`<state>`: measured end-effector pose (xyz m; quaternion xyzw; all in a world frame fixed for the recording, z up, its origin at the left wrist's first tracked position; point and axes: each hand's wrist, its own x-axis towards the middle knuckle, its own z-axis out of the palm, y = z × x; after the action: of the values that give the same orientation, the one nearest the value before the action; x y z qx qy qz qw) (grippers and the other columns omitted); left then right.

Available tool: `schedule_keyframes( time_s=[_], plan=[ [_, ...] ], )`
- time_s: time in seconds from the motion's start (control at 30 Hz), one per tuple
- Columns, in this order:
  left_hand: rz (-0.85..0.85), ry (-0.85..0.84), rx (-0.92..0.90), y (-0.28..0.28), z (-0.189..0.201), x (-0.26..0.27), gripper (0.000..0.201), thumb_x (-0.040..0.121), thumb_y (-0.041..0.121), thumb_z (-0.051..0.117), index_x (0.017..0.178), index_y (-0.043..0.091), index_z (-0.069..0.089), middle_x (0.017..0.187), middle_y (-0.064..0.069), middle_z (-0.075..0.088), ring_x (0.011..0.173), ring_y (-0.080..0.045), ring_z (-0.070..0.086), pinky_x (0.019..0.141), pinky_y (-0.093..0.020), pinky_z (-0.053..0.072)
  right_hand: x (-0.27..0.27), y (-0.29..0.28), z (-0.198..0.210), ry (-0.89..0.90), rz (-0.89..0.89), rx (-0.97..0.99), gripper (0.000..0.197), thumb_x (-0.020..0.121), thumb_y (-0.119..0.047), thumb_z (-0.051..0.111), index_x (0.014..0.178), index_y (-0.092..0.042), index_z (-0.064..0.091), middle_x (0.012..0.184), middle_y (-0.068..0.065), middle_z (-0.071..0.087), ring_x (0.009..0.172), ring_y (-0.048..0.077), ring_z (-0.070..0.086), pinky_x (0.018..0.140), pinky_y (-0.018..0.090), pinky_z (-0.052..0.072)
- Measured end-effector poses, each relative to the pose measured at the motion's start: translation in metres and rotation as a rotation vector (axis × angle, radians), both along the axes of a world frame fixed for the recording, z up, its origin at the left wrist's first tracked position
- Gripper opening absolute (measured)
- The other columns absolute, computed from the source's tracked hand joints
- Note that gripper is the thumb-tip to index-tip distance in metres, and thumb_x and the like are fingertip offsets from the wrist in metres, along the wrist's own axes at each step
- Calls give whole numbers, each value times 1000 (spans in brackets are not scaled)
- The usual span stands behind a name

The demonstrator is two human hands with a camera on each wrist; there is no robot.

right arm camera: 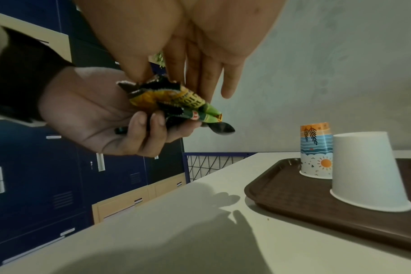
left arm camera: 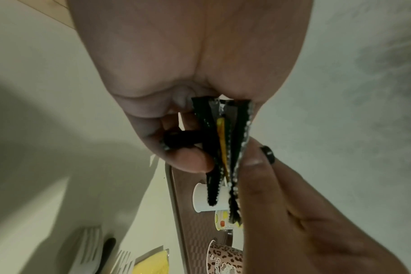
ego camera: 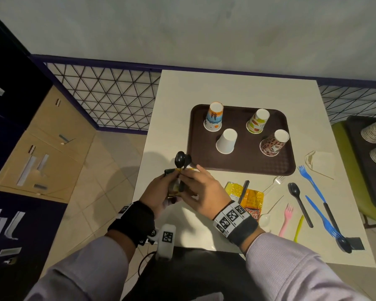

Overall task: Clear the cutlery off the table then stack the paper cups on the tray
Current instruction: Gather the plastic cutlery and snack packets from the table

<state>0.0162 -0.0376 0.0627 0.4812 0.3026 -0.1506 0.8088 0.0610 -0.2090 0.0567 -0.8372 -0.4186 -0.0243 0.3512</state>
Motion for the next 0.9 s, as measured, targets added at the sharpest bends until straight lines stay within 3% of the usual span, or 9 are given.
schedule_keyframes(
  time_s=[0.07,0.23,0.3,0.37,0.5,0.6,0.67,0.73,0.9],
  plan=[
    [-34,2,4,0,0,1,29,100,42,62,111,20,74,94,-4,76,82,-17,71,69,-31,56,-4,-1,5,44,4,16,42,87,-27,71,122,-2,71,128,8,65,116,22,63,116,43,39],
    [-87,-4,36,-6,-2,5,31,93,45,69,104,17,72,87,-6,68,78,-17,66,62,-25,55,-15,-9,17,194,-8,50,32,82,-20,71,112,-8,69,123,2,60,105,19,63,92,22,51],
    [-107,-12,7,-6,-6,4,34,86,45,75,102,15,71,82,-6,63,71,-15,60,61,-23,53,-13,-14,17,303,-20,81,29,79,-14,68,107,-13,65,118,-1,62,104,17,64,89,29,54],
    [-153,-49,-5,-5,-10,2,27,91,31,74,111,13,71,86,-3,69,72,-13,64,63,-22,54,-9,-17,13,423,-76,228,20,76,1,63,93,-10,60,113,2,68,109,16,66,92,34,54],
    [-260,-101,34,-7,-17,0,36,92,7,73,127,9,69,120,-12,76,112,-28,72,95,-34,56,6,-28,20,830,-252,619,26,87,13,45,79,-11,52,102,18,75,104,32,74,96,45,56],
    [-244,-110,102,-6,-24,-1,31,89,12,76,120,12,74,120,-11,76,115,-29,72,93,-30,57,24,-44,31,869,-427,699,30,94,13,43,77,-9,53,89,20,75,85,39,76,82,42,60],
    [-252,-120,124,-3,-30,-2,35,83,30,84,116,18,78,121,-11,76,116,-30,71,103,-39,54,33,-59,30,817,-558,572,25,96,4,48,77,-10,56,79,15,75,73,35,75,73,40,61],
    [-265,-115,150,-1,-35,-5,49,73,46,89,114,21,78,120,-11,77,113,-30,73,106,-46,51,34,-76,22,740,-603,279,19,96,-9,54,78,-14,59,73,9,73,65,28,74,70,44,61],
    [-358,-113,268,2,-39,-9,67,68,66,85,115,19,74,111,-8,79,107,-28,75,106,-52,53,3,-88,3,618,-424,-539,18,96,-28,54,89,-16,66,85,3,70,82,27,67,74,31,51]
  ],
)
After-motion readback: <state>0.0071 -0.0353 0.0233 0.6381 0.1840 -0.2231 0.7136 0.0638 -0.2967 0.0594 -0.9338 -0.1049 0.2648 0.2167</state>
